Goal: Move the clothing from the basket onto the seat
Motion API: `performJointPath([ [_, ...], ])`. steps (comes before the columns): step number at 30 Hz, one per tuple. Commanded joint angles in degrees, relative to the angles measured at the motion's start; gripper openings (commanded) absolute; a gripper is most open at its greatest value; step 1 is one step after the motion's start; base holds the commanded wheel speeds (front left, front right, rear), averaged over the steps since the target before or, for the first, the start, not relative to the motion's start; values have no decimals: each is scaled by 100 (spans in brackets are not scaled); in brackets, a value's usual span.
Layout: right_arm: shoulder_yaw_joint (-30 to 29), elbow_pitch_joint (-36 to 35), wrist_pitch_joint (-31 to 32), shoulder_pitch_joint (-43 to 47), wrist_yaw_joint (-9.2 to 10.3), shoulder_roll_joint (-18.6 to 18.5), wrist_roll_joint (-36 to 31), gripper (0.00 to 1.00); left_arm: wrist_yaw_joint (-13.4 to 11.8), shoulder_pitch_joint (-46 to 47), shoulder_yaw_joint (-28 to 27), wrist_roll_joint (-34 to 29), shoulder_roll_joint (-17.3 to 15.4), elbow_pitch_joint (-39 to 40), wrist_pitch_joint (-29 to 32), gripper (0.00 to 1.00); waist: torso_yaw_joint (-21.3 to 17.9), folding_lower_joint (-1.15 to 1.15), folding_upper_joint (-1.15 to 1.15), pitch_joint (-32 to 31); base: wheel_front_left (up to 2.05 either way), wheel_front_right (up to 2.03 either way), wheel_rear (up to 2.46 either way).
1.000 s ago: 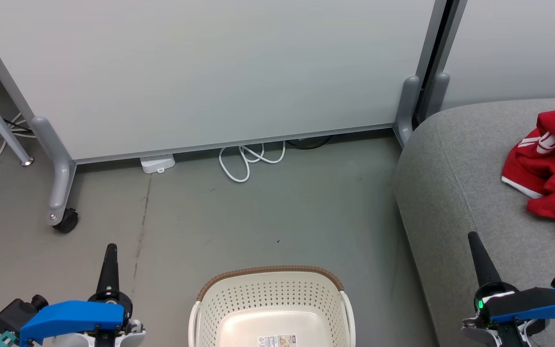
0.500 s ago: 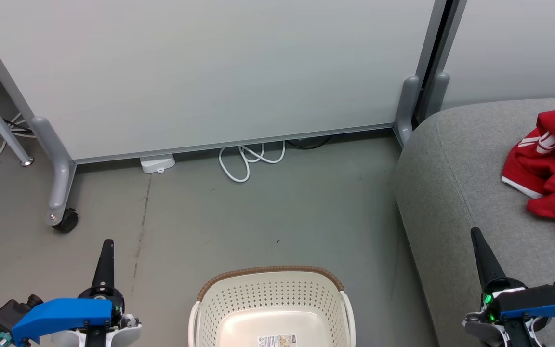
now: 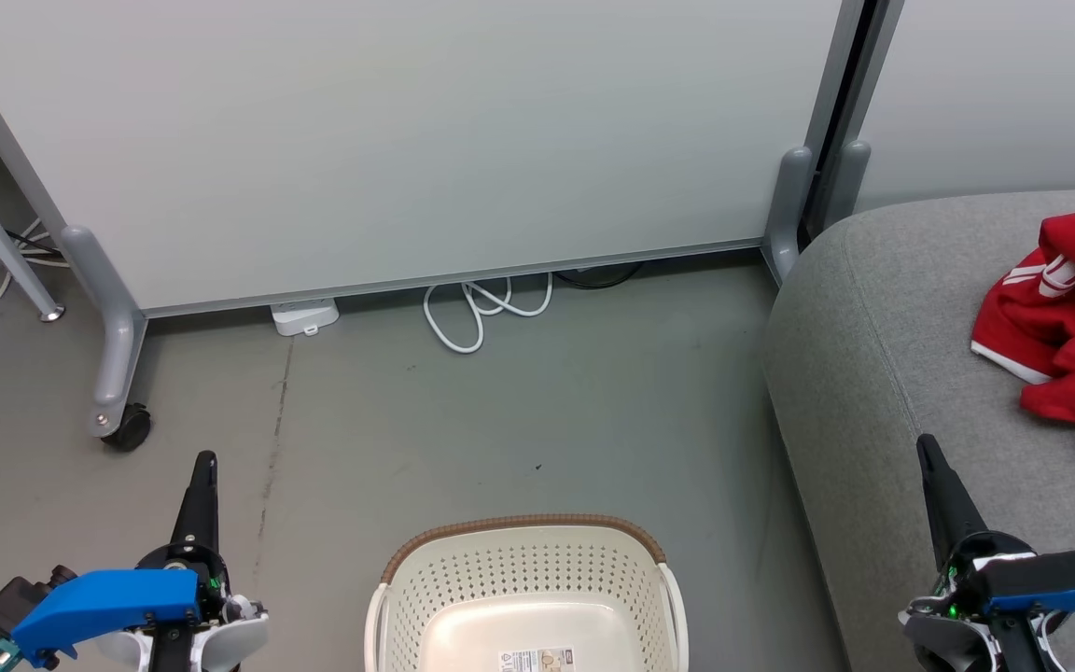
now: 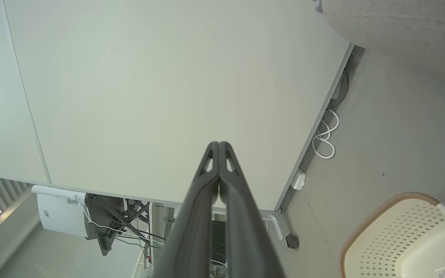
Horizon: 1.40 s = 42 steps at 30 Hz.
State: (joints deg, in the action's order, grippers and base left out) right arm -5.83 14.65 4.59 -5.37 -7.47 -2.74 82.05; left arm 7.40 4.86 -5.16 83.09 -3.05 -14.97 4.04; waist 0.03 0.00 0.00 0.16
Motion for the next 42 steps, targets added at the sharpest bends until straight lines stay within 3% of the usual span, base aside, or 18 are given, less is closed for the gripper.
performJointPath([
  [1,-13,-46,30,-101,-4,-22,109,0,13,101,-43,79,-4,49,48,0,0,0,0,0,0,0,0],
  [24,-82,-74,213,-121,-4,-24,1068,0,16,175,-162,955,22,109,279,0,-3,0,0,2,0,0,0],
  [42,-79,-73,212,-120,-4,-24,1044,0,16,165,-159,933,21,106,278,0,-3,0,0,2,0,0,0],
])
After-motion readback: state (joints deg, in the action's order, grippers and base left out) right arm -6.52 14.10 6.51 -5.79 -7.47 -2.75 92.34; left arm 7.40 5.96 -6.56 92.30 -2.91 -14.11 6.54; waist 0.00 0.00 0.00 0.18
